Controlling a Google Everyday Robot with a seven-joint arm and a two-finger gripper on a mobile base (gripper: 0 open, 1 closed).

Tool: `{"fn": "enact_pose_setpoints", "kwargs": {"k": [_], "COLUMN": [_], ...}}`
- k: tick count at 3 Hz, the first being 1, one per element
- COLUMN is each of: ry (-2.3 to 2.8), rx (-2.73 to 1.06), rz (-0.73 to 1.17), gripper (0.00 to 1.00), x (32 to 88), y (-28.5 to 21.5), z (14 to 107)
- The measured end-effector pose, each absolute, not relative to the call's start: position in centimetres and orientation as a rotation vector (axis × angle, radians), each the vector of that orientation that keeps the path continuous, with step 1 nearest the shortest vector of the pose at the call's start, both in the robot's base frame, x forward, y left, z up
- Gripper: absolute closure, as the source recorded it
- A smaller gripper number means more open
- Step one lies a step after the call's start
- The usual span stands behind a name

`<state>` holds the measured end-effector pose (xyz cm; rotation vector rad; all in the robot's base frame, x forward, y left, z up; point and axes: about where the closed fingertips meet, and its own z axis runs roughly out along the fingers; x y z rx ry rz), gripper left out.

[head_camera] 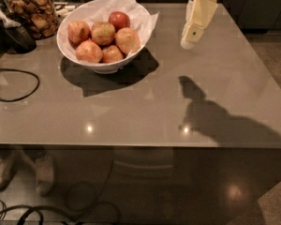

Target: Pick apple from white bowl

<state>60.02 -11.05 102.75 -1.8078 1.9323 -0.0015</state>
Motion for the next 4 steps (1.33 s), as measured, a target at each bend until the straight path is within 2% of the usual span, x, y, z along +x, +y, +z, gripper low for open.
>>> {"fn": "enact_pose_setpoints", "kwargs": {"k": [2, 4], "ry": [1.799, 1.817], "rx": [-1.923, -1.898], "rz": [-0.023, -0.033], "gripper": [0.0, 0.0], "x": [64.8, 65.7], "y": [-4.3, -4.0], "z": [102.6, 102.2]}}
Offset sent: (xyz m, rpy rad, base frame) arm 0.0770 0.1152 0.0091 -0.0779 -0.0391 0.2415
